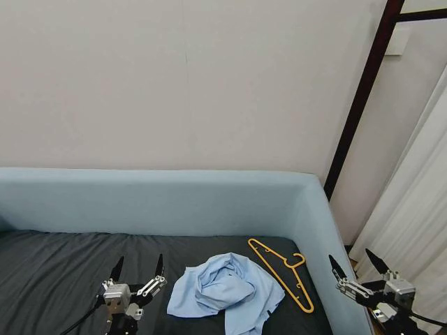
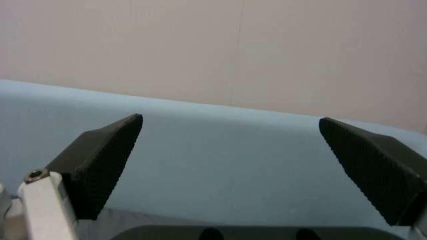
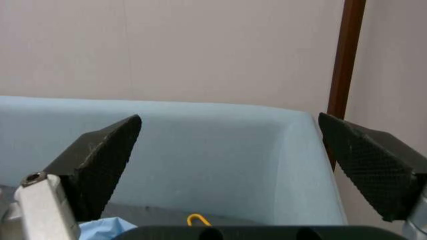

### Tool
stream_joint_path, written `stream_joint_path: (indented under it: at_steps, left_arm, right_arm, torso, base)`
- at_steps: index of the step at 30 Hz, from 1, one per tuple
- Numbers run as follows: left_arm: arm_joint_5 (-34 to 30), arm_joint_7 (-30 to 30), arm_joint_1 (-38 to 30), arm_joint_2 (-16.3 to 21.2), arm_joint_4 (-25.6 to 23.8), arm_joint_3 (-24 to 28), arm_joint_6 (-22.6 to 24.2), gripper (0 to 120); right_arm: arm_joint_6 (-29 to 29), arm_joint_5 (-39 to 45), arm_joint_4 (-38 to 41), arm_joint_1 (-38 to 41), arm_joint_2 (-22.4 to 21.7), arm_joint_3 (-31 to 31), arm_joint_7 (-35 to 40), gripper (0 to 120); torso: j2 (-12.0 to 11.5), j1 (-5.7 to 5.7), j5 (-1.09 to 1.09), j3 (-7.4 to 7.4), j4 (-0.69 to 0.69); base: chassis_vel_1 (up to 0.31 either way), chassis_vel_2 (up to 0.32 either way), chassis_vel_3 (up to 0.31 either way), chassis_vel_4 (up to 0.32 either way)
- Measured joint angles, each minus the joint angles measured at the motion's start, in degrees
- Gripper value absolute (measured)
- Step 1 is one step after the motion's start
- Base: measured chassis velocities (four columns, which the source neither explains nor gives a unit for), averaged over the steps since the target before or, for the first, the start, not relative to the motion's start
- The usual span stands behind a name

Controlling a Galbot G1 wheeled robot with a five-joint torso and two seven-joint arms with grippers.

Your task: Pick up the clothes from the sofa and hang them on the clothes hanger.

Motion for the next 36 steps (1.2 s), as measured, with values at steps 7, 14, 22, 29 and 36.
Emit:
stream_joint_path:
  at_steps: [7, 14, 22, 29, 36]
  left_arm:
    - [0.0, -0.1, -0.3, 0.5, 0.2, 0.1, 0.0, 100]
    - [-0.4, -0.1, -0.9, 1.4, 0.8, 0.1, 0.1, 100]
    - [-0.2, -0.1, -0.1, 3.1, 1.2, -0.4, 0.2, 100]
    - [0.6, -0.8, 3.2, 1.0, -1.0, -1.9, -0.3, 100]
    - [1.6, -0.8, 4.7, -1.8, -2.2, -2.2, -1.1, 100]
  right_arm:
    - [-0.5, 0.2, 1.0, -0.2, -0.3, 0.1, 0.4, 100]
    - [-2.4, 3.1, 3.1, -0.9, -0.9, -0.2, 1.9, 100]
    - [-5.8, 8.6, 2.6, 1.0, -5.3, -2.7, 4.3, 100]
    - [-11.2, 15.7, -3.6, 15.1, -10.9, -14.7, 8.5, 100]
    - [-13.3, 23.2, -14.3, 29.7, -13.2, -28.1, 10.5, 100]
  torso:
    - [0.0, 0.0, 0.0, 0.0, 0.0]
    - [0.0, 0.0, 0.0, 0.0, 0.0]
    - [0.0, 0.0, -0.01, 0.0, 0.0]
    - [0.0, 0.0, 0.0, 0.0, 0.01]
    - [0.0, 0.0, 0.0, 0.01, -0.01]
  base:
    - [0.0, 0.0, 0.0, 0.0]
    - [0.0, 0.0, 0.0, 0.0]
    - [0.0, 0.0, 0.0, 0.0]
    - [0.0, 0.0, 0.0, 0.0]
    - [0.0, 0.0, 0.0, 0.0]
